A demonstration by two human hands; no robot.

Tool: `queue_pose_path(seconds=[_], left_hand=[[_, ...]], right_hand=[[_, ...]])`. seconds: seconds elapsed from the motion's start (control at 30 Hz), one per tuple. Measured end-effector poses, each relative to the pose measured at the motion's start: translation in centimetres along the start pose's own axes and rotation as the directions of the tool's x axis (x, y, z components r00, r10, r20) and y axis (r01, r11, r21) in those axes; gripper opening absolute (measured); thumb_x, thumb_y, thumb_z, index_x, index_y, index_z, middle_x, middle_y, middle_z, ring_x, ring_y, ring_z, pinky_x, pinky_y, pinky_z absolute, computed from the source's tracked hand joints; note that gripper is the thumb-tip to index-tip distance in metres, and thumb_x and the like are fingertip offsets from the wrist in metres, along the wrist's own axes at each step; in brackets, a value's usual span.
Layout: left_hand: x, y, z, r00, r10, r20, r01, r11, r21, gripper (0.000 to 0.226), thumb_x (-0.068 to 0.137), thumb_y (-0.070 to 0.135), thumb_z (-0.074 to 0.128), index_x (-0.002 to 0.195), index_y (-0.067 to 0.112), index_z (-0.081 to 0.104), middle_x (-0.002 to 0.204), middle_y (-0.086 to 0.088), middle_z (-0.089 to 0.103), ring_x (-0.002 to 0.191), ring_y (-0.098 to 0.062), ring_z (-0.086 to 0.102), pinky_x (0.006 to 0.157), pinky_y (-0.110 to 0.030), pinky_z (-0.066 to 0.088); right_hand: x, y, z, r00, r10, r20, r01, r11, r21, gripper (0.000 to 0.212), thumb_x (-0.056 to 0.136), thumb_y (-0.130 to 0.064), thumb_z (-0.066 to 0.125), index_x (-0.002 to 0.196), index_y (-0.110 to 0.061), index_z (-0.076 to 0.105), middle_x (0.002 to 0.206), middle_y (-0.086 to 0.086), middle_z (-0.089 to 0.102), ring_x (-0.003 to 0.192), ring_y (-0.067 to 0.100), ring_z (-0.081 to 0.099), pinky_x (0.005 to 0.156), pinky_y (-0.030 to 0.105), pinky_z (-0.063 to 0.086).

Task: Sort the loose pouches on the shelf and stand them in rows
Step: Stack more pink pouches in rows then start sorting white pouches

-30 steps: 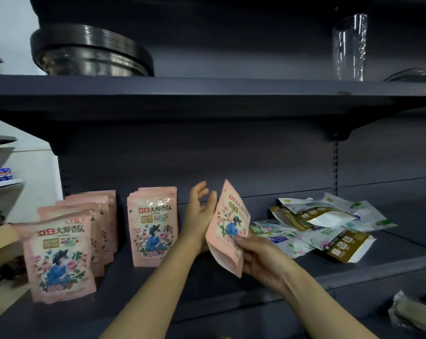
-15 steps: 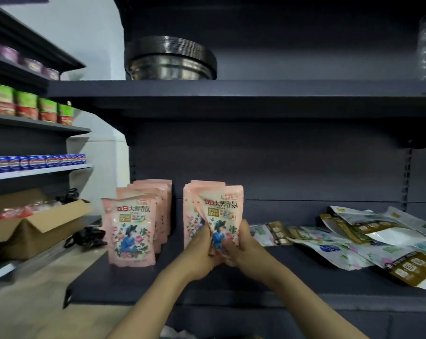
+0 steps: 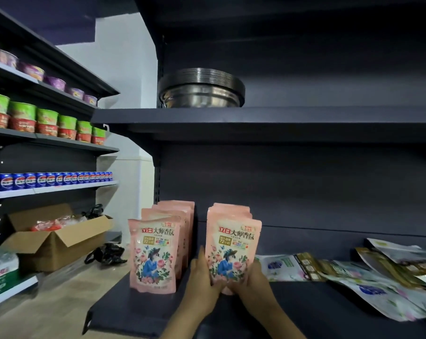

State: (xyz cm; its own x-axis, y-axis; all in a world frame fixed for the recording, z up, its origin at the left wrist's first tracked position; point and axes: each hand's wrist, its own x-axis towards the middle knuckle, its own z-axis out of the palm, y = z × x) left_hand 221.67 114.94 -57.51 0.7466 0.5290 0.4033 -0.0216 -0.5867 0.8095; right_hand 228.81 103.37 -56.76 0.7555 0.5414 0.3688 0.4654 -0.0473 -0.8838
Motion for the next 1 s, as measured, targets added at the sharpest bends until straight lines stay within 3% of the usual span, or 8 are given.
queue_pose_path(seconds=[0.2,0.33,0.6,0.73,0.83,0.9,1.0], left_hand=[[1.7,-4.2,1.3,0.999,-0.044,-0.012,0.043,0.998,-0.05,0.097,0.065,0.029,0.073,0.142,0.042,0.015,0.137,0.006,0.045,0.123,-0.009,0.052,0.102,-0.04,0.048],[1.1,-3.6,1.3,1.0,-0.026,-0.007,0.026,0.999,-0.047,0.096,0.068,0.024,0.073,0.142,0.04,0.013,0.137,0.006,0.045,0.123,-0.011,0.051,0.101,-0.042,0.048],[0.9,-3.5,1.1,1.0,-0.028,-0.011,0.028,1.0,-0.012,0.099,0.063,0.04,0.072,0.143,0.037,0.015,0.136,0.011,0.049,0.122,-0.008,0.052,0.099,-0.039,0.049],[0.8,-3.1,1.1,0.999,-0.04,0.008,0.04,0.998,-0.045,0.109,0.065,0.035,0.073,0.146,0.038,0.0,0.141,0.009,0.045,0.127,-0.01,0.048,0.102,-0.04,0.047],[-0.5,-1.2,0.8,0.993,0.022,-0.114,-0.027,0.999,-0.044,0.111,0.077,0.026,0.071,0.149,0.023,-0.013,0.149,0.002,0.027,0.139,-0.016,0.03,0.114,-0.039,0.032],[-2.0,0.5,0.4,0.939,0.18,-0.293,-0.162,0.983,0.083,0.093,0.085,0.024,0.063,0.15,0.014,-0.002,0.152,-0.003,0.018,0.143,-0.016,0.018,0.117,-0.034,0.021],[-3.3,2.7,0.3,0.733,0.458,-0.504,-0.361,0.889,0.283,0.059,0.09,0.028,0.047,0.143,0.016,0.024,0.139,-0.01,0.039,0.132,-0.007,0.029,0.109,-0.03,0.029]], right_hand=[[0.0,0.4,-0.1,0.998,0.064,0.022,-0.065,0.996,0.057,0.032,0.082,-0.003,0.067,0.106,-0.011,0.049,0.103,-0.003,0.064,0.086,-0.004,0.058,0.053,0.006,0.048],[-0.4,0.8,-0.2,0.998,0.053,0.022,-0.053,0.998,0.015,0.029,0.081,-0.001,0.068,0.104,-0.01,0.052,0.1,-0.003,0.066,0.084,-0.004,0.06,0.055,0.008,0.048],[-0.6,0.7,-0.1,0.999,0.05,-0.013,-0.05,0.999,-0.004,0.033,0.079,-0.006,0.07,0.106,-0.011,0.053,0.097,-0.009,0.065,0.085,-0.005,0.059,0.054,0.007,0.047],[-0.7,0.5,-0.2,0.999,0.045,-0.012,-0.045,0.999,-0.014,0.028,0.08,-0.006,0.068,0.102,-0.012,0.051,0.094,-0.007,0.064,0.085,0.0,0.061,0.056,0.011,0.049],[-1.0,0.3,-0.3,0.999,0.004,-0.034,-0.004,1.0,0.02,0.03,0.082,0.002,0.062,0.106,-0.012,0.049,0.102,-0.001,0.064,0.095,0.009,0.064,0.059,0.015,0.053],[-1.6,0.0,-0.6,0.998,-0.021,-0.055,0.023,0.999,0.029,0.036,0.085,0.007,0.054,0.113,-0.014,0.047,0.106,0.001,0.063,0.099,0.011,0.063,0.063,0.015,0.054],[-2.7,-0.8,-2.2,0.99,-0.084,-0.112,0.075,0.994,-0.082,0.045,0.085,0.009,0.052,0.12,-0.017,0.044,0.102,-0.004,0.056,0.096,0.008,0.057,0.063,0.006,0.047]])
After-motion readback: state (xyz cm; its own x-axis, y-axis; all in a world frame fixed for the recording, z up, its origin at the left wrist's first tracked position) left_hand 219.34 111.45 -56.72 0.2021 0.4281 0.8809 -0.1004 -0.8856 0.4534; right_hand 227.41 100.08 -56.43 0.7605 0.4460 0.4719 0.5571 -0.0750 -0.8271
